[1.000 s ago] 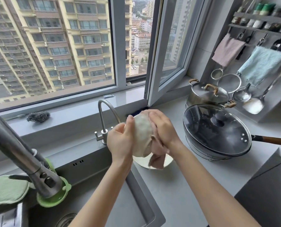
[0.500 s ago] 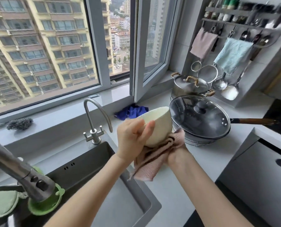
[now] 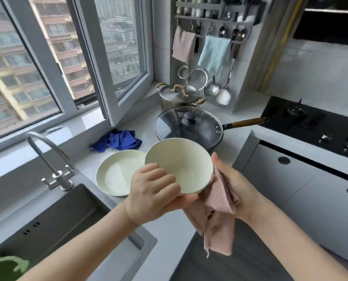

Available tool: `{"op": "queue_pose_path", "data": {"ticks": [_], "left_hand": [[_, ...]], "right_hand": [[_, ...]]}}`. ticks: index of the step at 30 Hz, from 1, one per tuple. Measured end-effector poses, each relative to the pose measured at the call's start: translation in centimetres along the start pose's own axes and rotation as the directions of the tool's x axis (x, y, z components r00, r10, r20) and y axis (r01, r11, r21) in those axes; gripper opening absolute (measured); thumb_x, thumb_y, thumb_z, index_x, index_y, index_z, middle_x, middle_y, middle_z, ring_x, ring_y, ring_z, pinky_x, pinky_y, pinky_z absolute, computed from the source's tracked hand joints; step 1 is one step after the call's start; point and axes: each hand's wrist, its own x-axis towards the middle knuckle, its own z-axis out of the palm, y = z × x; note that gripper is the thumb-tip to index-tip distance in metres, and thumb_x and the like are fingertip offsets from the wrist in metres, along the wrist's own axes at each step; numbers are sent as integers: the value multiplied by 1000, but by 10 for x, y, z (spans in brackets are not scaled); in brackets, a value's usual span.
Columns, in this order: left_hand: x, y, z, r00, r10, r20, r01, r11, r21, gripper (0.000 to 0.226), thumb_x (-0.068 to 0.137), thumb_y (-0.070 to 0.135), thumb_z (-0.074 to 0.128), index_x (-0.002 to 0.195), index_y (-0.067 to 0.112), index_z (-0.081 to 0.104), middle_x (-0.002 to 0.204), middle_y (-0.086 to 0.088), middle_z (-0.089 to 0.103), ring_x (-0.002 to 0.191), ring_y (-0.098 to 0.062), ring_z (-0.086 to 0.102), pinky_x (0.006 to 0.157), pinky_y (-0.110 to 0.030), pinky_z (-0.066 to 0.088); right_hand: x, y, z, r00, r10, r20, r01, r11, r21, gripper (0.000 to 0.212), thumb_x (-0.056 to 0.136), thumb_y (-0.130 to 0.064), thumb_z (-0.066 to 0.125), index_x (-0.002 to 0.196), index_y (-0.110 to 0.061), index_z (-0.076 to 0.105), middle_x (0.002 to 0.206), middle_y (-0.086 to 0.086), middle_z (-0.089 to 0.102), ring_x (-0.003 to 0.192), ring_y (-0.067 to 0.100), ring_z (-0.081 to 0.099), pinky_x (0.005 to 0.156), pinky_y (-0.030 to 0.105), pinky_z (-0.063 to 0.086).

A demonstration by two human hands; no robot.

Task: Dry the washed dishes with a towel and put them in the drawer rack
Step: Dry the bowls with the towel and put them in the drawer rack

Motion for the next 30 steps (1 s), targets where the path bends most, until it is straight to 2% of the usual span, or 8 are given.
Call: {"op": "queue_pose_path", "data": {"ticks": [6, 9, 11, 14, 16, 19, 25, 30], "left_hand": [[33, 84, 87, 997, -73, 10, 73, 961, -268, 38, 94, 38, 50, 65, 17, 37, 48, -3, 39, 50, -19, 32, 48, -28, 31], [49, 137, 129, 983, -85, 165, 148, 896, -419, 29, 96, 39, 43, 80, 16, 48, 66, -5, 55, 66, -20, 46, 62, -30, 39], [62, 174, 155, 934, -241, 264, 343, 813, -470, 30, 95, 43, 39, 96, 17, 54, 91, 0, 62, 87, -17, 55, 78, -31, 42], [93, 222, 203, 607, -598, 524, 788, 365, -496, 31, 86, 55, 44, 107, 36, 57, 106, 18, 62, 100, -7, 57, 87, -29, 43], [114, 254, 246, 382, -475, 793, 901, -1, -434, 37, 83, 59, 50, 117, 45, 56, 111, 11, 66, 104, -12, 62, 89, -33, 49], [146, 316, 303, 275, -157, 949, 901, -303, -311, 40, 94, 40, 48, 134, 39, 47, 114, -7, 68, 101, -28, 67, 85, -42, 54], [207, 429, 393, 320, 115, 940, 937, -187, -296, 32, 97, 37, 44, 125, 39, 57, 101, 6, 72, 90, -19, 68, 79, -34, 56], [247, 501, 475, 278, 335, 900, 960, -115, -253, 30, 91, 38, 49, 118, 46, 59, 104, 7, 71, 90, -15, 68, 76, -27, 55]], "right_hand": [[-85, -10, -93, 962, -57, -268, 62, 998, 9, 69, 62, -44, 79, 117, -5, 66, 117, 19, 67, 111, 31, 63, 101, 43, 46], [-141, -17, -148, 856, -188, -481, 163, 982, -93, 68, 63, -40, 76, 119, -6, 60, 110, 16, 69, 101, 29, 67, 86, 38, 55], [-188, -24, -185, 766, -289, -575, 216, 957, -193, 58, 58, -33, 82, 109, -12, 61, 100, 11, 70, 85, 21, 68, 72, 31, 55], [-258, -31, -241, 667, -395, -632, 273, 918, -287, 46, 58, -31, 75, 99, -20, 57, 91, 2, 67, 68, 8, 67, 57, 22, 54], [-300, -30, -278, 597, -434, -675, 295, 901, -319, 48, 63, -27, 72, 108, -19, 56, 94, 3, 67, 69, 5, 68, 58, 21, 54], [-359, -27, -321, 499, -454, -738, 308, 889, -338, 60, 67, -22, 75, 120, -24, 48, 101, 6, 67, 71, 6, 69, 55, 22, 53], [-445, -20, -409, 236, -487, -841, 292, 861, -417, 66, 66, -25, 82, 121, -34, 48, 95, -4, 70, 82, 6, 69, 77, 26, 55], [-497, -23, -488, 83, -442, -893, 308, 864, -399, 46, 78, -9, 74, 108, -34, 50, 70, -17, 69, 63, -6, 64, 53, 8, 46]]}}
